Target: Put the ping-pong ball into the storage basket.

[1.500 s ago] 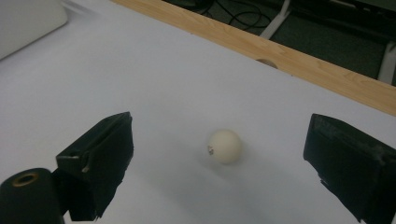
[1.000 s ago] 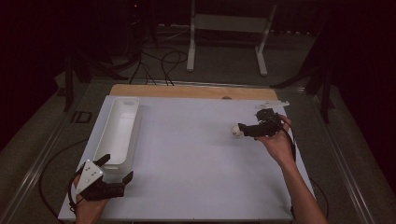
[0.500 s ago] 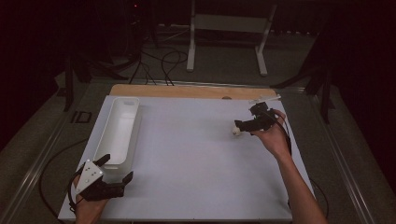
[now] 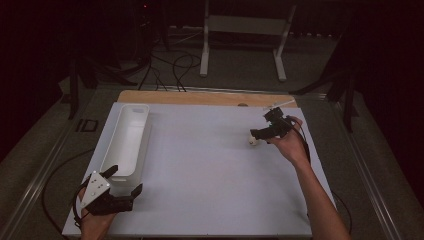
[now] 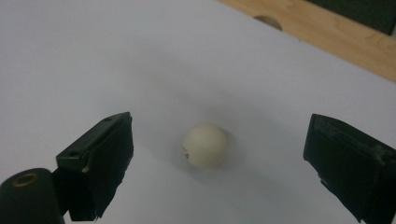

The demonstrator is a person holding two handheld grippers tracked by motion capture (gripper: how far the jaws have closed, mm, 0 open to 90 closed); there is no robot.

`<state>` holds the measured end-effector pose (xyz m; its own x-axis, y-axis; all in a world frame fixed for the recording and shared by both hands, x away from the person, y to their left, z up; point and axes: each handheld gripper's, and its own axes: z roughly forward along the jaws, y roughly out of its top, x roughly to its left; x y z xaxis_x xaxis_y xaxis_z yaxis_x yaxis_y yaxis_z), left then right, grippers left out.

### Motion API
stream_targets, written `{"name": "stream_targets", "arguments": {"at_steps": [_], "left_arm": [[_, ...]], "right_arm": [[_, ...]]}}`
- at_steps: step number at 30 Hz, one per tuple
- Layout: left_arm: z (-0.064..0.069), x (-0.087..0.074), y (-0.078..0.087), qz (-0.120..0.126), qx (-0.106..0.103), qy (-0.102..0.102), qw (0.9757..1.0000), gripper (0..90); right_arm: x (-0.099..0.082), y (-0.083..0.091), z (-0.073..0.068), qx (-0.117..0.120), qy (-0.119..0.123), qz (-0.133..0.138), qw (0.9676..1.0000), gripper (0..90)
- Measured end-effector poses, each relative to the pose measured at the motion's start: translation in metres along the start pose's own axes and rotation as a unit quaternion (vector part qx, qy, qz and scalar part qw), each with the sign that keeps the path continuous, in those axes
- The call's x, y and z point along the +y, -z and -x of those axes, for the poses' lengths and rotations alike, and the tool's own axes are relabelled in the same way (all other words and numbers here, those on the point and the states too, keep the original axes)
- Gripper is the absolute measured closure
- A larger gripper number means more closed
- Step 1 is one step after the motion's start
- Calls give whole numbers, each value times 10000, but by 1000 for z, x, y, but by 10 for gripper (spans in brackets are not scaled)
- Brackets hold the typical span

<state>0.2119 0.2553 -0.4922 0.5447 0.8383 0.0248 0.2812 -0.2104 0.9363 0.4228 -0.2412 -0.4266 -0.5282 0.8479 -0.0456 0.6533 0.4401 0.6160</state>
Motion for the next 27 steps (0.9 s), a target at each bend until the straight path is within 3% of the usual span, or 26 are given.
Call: {"name": "stream_targets", "arguments": {"at_steps": [15,27], "left_arm": [[0,0,0,-4,-7,6,10000,3],[0,0,0,-3,-7,4,10000,3]], "right_arm": [[-2,-20,8,53,-149,-453,9988,82],[-1,-32,5,103,-153,-603,9980,83]]}}
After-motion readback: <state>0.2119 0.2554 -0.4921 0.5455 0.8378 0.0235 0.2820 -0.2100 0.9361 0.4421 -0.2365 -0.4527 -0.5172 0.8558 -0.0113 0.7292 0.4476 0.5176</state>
